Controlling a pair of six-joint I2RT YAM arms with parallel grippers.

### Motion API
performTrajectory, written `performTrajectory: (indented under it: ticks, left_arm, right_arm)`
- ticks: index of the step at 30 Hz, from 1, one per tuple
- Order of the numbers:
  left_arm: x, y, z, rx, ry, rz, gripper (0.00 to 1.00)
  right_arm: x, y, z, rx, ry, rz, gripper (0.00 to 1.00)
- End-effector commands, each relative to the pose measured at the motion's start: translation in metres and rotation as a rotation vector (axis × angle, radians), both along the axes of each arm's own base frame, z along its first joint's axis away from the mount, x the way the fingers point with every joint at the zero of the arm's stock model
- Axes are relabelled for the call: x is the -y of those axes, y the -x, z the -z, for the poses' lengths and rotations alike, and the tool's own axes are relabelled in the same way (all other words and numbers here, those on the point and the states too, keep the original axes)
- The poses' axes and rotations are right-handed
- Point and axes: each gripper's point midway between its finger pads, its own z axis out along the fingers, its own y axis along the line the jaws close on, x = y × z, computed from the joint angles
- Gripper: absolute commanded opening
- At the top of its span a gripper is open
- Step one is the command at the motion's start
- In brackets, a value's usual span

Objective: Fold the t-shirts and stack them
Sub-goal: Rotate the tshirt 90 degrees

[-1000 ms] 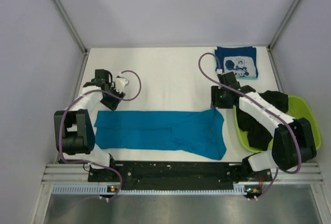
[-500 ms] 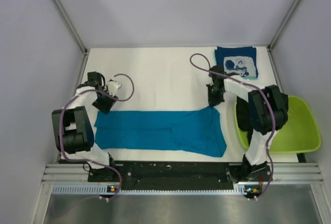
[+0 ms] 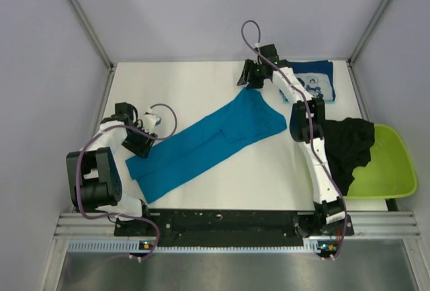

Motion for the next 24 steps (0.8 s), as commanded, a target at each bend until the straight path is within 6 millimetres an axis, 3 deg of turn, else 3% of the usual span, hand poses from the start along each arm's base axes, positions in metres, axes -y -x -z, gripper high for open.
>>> performTrajectory:
  ticks: [1,4,7,8,10,14,17,19,24]
  left_arm:
    - [0.005,0.006,0.001,0.006,0.019,-0.015,0.61]
    - [-0.005,0.007,0.008,0.000,-0.036,-0.018,0.62]
    - [-0.005,0.008,0.018,-0.020,-0.036,-0.009,0.61]
    - [-0.005,0.009,0.022,-0.033,-0.036,-0.007,0.59]
    - [-0.006,0.011,0.029,-0.053,-0.038,-0.011,0.52]
    - [0.004,0.026,0.038,-0.086,0.009,0.037,0.16]
    - [0.009,0.045,0.038,-0.115,0.023,0.084,0.01]
    - [0.010,0.058,0.038,-0.126,0.017,0.113,0.00]
    - [0.023,0.088,0.035,-0.190,0.077,0.170,0.02]
  right_arm:
    - [-0.004,-0.015,-0.083,0.189,-0.043,-0.033,0.59]
    - [0.016,-0.002,-0.130,0.294,0.053,-0.039,0.65]
    - [0.049,0.030,-0.166,0.331,0.165,0.029,0.68]
    - [0.064,0.043,-0.163,0.313,0.215,0.067,0.68]
    - [0.090,0.071,-0.143,0.248,0.304,0.137,0.68]
    - [0.136,0.133,-0.073,0.057,0.453,0.225,0.64]
    - [0.159,0.161,-0.040,-0.038,0.507,0.252,0.63]
    - [0.169,0.174,-0.022,-0.092,0.526,0.248,0.62]
    - [0.159,0.197,0.024,-0.227,0.486,0.176,0.57]
